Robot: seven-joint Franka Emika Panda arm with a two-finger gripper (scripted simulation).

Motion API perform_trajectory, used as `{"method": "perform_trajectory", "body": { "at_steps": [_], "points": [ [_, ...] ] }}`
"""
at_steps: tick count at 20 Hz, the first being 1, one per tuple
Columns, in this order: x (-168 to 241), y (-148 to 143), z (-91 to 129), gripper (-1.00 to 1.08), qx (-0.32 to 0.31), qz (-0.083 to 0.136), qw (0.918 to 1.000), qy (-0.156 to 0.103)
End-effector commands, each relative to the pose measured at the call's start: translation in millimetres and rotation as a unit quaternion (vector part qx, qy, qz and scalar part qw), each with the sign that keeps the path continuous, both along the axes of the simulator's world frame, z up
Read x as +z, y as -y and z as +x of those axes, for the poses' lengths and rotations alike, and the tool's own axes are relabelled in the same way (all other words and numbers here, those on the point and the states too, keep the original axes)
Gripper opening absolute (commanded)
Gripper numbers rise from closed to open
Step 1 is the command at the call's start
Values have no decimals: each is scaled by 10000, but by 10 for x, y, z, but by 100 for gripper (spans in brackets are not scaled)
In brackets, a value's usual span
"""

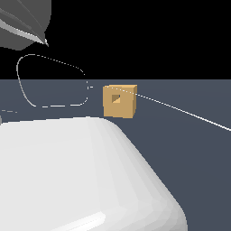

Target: Insert the peg into the horizontal hole in a box.

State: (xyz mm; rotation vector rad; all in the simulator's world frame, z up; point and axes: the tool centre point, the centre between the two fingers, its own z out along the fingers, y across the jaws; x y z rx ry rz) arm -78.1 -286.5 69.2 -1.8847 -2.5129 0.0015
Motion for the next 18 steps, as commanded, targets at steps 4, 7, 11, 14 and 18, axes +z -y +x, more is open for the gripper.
{"method": "perform_trajectory", "body": {
  "at_steps": [4,7,11,14,18],
  "points": [
    [-26,75,7,100,58,3,10000,5],
    [-36,66,3,100,44,2,10000,3],
    [-142,66,2,100,46,2,10000,3],
    [-288,67,0,100,49,3,10000,4],
    [-461,67,2,100,55,3,10000,5]
  ]
}}
